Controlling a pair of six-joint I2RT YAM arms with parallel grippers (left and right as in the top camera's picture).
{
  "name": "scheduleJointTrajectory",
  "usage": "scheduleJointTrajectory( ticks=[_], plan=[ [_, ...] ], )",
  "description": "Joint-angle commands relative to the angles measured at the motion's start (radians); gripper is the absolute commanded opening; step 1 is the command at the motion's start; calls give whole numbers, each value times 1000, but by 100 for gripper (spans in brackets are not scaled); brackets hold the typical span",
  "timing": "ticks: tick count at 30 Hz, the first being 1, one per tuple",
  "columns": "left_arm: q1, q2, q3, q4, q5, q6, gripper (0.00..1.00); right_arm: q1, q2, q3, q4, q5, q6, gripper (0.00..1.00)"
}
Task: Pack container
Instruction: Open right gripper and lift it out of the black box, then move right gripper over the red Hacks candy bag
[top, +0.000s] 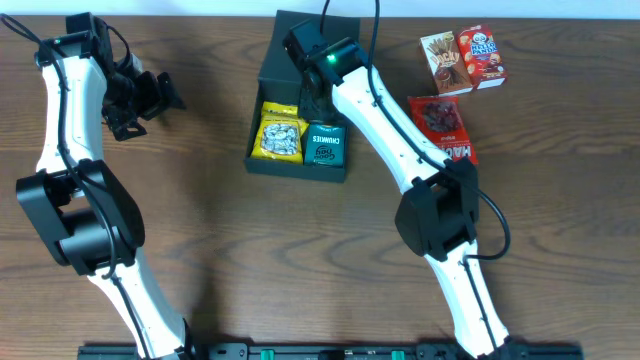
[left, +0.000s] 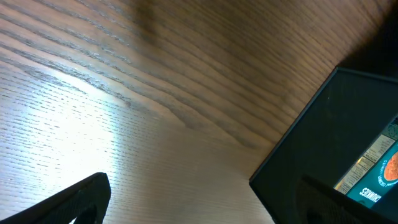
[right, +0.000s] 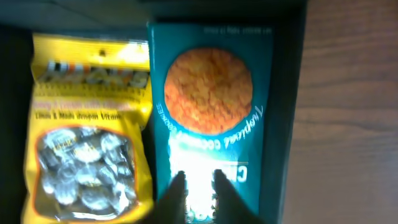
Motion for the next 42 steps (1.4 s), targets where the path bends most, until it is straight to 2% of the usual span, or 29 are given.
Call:
scheduleJointTrajectory(
  ticks=[1, 14, 18, 24, 29, 30, 35, 37, 38, 40, 42],
  plan=[
    [0, 7, 3, -6, 6, -4, 95, 6, -5, -15, -4, 6, -31, 2],
    [-23, 7, 3, -26, 7, -4, 95, 7, -5, -222, 113, 9, -55, 1],
    [-54, 7, 3, -28, 7, 0, 95, -3, -20, -183, 80, -2, -124, 1],
    [-124, 7, 2, -17, 11, 7, 95, -45, -112, -34, -13, -33, -208, 2],
    [-216, 10, -5, 25, 26, 6, 100, -145, -249, -10, -9, -34, -299, 1],
    [-231, 11, -5, 29, 25, 7, 94, -175, -257, -10, -14, -34, -315, 2],
    [-286, 31, -6, 43, 25, 26, 94, -339, -243, -21, -70, -35, -361, 4],
    [-306, 47, -6, 47, 26, 25, 94, -410, -229, -41, -84, -36, -404, 9],
    [-312, 51, -7, 48, 26, 26, 95, -435, -224, -55, -86, -36, -415, 15],
    [-325, 56, -7, 55, 26, 26, 97, -476, -215, -90, -83, -36, -460, 36],
    [-336, 60, -7, 65, 26, 25, 98, -507, -204, -126, -65, -36, -510, 50]
  ],
)
